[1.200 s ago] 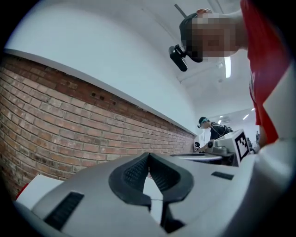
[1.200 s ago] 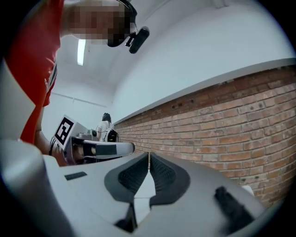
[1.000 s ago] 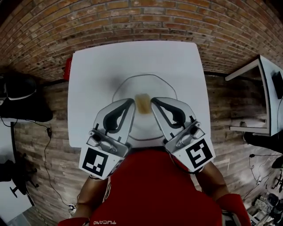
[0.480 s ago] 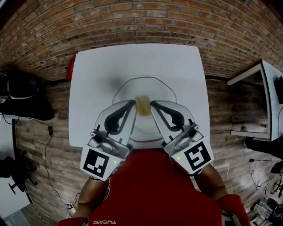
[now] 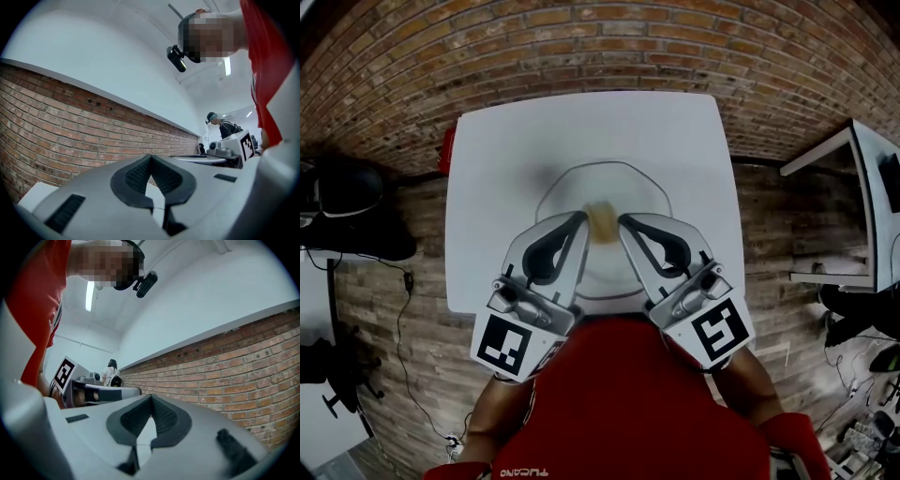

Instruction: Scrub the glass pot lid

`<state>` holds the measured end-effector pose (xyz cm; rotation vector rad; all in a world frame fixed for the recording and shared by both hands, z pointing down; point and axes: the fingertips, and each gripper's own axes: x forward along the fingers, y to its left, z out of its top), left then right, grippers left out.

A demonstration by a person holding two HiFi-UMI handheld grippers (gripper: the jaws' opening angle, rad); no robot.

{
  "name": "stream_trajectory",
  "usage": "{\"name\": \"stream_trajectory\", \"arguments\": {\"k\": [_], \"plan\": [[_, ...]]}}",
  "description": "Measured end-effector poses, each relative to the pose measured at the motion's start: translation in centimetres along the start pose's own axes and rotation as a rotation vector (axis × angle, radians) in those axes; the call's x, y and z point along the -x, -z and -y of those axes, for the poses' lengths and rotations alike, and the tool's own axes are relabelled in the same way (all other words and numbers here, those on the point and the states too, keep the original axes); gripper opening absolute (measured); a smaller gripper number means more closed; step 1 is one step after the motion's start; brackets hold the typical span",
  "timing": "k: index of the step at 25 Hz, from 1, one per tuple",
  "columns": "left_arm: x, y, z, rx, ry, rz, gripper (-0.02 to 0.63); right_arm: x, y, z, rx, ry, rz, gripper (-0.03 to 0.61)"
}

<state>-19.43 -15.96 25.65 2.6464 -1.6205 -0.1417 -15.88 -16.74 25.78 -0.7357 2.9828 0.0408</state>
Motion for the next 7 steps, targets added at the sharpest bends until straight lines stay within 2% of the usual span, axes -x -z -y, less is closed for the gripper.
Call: {"name": "stream_trajectory", "arguments": {"k": [7], "plan": [[0.38, -0.27, 0.32, 0.002, -0.006, 0.003, 0.017, 0.38, -0.34, -0.33, 0.002, 0.001, 0.008, 0.029]]}}
